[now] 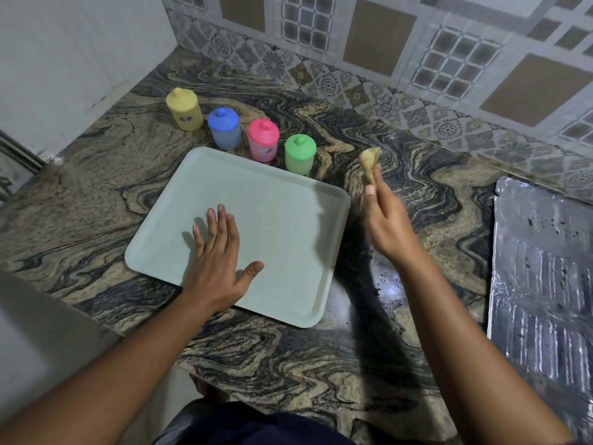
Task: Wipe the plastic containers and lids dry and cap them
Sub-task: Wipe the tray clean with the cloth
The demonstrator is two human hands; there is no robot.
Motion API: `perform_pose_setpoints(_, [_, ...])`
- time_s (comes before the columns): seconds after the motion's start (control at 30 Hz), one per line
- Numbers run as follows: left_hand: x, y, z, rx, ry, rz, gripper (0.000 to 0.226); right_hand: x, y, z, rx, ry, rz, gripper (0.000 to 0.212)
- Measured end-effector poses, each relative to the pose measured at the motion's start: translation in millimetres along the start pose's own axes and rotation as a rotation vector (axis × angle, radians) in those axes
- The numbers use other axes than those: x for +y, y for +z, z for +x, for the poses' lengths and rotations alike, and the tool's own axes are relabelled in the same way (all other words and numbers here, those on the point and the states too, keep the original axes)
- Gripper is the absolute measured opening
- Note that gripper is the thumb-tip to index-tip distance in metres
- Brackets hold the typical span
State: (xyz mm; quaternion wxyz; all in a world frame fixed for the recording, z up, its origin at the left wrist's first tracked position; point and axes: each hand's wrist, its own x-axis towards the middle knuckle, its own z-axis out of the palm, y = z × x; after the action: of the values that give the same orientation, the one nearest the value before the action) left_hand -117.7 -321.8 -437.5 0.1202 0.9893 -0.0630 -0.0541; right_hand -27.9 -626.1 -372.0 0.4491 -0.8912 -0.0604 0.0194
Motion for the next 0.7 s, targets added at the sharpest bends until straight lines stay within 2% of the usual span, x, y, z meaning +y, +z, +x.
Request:
perform_pose_setpoints(0.07, [0.2, 0.2, 0.4, 0.008, 0.0, -0.011, 0.104, 2.0, 10.2, 8.1, -0.105, -0.012, -0.233, 0.058])
perform_pose_setpoints(0.13, [0.6, 0.3, 0.0, 0.008, -0.006, -0.018, 0.104, 11.7, 26.4, 7.8, -0.333, -0.051, -0.421, 0.06])
perform_pose_setpoints(0.2, [0.9, 0.4, -0.1, 0.012, -0.018, -0.024, 0.104, 24.1, 38.7, 1.8, -0.466, -0.096, -0.575, 0.061])
perform_pose_setpoints(0.4, [0.6, 3.2, 1.1, 0.003, -0.083, -0.036, 0.105, 28.5, 43.8, -36.9, -0.511, -0.179, -0.529, 0.079])
perform_pose_setpoints(0.57, [1.0, 3.0, 0.5, 0.018, -0.095, -0.029, 0.104, 21.1, 54.3, -84.3, -0.548, -0.2, -0.462, 0.084])
perform_pose_setpoints(0.7, [1.2, 2.9, 1.0, 0.026, -0.088, -0.04, 0.104, 16.6, 60.5, -113.3, -0.587, -0.185, -0.442, 0.079])
